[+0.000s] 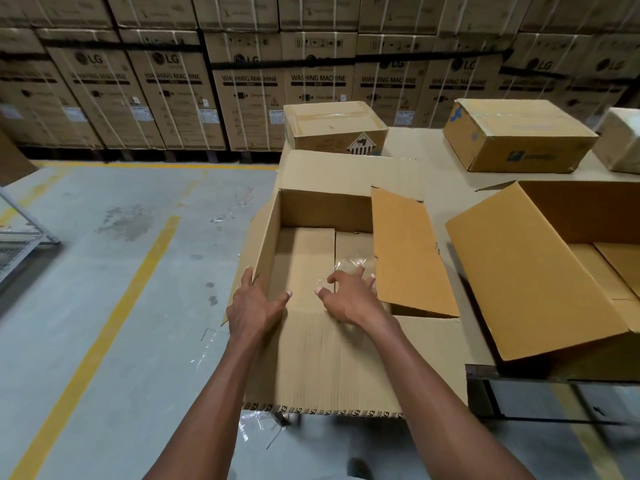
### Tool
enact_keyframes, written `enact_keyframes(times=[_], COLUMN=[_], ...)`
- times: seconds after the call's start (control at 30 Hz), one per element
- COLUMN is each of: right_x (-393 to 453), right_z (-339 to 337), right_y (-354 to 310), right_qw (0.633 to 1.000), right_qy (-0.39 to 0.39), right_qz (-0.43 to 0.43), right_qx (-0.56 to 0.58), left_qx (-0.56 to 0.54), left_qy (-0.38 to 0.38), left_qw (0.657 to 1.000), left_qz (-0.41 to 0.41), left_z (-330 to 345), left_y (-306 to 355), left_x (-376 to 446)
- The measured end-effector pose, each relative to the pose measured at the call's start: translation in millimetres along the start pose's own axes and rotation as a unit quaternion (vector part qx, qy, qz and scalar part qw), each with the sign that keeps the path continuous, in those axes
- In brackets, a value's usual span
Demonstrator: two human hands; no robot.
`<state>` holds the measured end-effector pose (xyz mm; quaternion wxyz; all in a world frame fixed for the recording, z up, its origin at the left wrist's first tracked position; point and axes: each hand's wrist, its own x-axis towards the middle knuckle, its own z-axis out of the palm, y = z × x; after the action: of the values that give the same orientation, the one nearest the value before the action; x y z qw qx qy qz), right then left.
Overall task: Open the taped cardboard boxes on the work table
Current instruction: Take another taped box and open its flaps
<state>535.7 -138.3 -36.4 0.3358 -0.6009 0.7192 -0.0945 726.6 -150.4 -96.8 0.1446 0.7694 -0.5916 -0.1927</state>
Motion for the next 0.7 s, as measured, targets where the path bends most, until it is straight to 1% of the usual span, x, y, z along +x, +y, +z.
enact_keyframes(times=[0.1,0.2,0.27,0.33,0.4,0.5,0.7], right_x=[-10.9,-14.1,-12.7,-10.0,-7.1,-2.4,6.7], right_z=[-16.6,-38.5,-56.8,-73.3,-85.6,-92.1,-84.1], right_y=[-2.1,9.1,24.8,44.4,66.0,100.2,143.7], right_qw=[0.997,0.983,0.969,0.96,0.959,0.959,0.968], right_qy=[0.07,0.176,0.242,0.274,0.271,0.247,0.181], right_qz=[-0.016,-0.026,-0.014,0.013,0.055,0.123,0.172], right_qx=[-0.011,-0.037,-0.046,-0.052,-0.057,-0.055,-0.026], left_qx=[0.005,0.003,0.007,0.01,0.01,0.009,0.001], left_qy=[-0.001,0.003,0.0,-0.005,-0.005,-0.003,-0.009], left_qw=[1.0,1.0,1.0,1.0,1.0,1.0,1.0], left_qz=[0.003,0.002,0.003,0.003,0.003,0.004,-0.001], left_z=[0.0,0.6,1.2,1.4,2.1,2.1,1.3], left_y=[-0.6,-1.9,-2.3,-2.2,-2.7,-1.9,-3.3], left_x=[0.7,1.9,3.9,5.6,6.4,6.5,8.6])
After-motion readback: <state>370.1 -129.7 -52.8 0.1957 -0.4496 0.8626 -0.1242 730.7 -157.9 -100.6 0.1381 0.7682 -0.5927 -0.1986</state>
